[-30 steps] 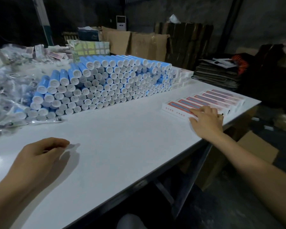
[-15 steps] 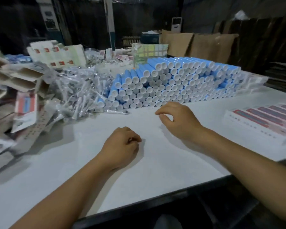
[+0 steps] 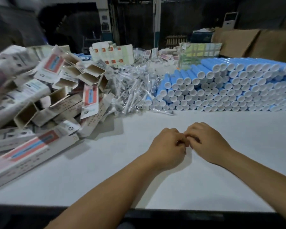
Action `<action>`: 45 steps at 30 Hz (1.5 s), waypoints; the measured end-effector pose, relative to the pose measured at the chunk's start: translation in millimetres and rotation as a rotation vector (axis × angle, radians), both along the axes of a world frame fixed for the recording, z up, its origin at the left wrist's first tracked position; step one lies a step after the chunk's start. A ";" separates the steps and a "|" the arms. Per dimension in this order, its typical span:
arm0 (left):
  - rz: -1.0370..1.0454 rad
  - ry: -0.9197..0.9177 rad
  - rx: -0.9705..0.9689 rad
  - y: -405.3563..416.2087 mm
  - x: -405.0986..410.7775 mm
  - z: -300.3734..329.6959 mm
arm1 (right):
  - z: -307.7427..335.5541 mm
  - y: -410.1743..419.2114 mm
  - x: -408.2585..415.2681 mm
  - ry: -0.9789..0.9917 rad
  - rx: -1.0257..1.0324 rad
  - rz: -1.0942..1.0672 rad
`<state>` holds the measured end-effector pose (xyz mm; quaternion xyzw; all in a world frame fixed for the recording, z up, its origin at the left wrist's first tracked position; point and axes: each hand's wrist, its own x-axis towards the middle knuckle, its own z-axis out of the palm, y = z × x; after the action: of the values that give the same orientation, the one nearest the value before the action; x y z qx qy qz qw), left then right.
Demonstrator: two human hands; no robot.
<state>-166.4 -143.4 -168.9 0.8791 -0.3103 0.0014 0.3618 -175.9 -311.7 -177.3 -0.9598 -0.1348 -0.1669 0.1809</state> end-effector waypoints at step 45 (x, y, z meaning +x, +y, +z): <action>0.353 -0.365 0.053 195.3 53.5 168.8 | 1.5 -2.5 -6.0 0.030 0.051 -0.038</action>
<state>-112.9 51.9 -0.1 0.9141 -0.2120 0.2148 0.2707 -182.0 -314.1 -175.8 -0.9598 -0.1094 -0.1590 0.2039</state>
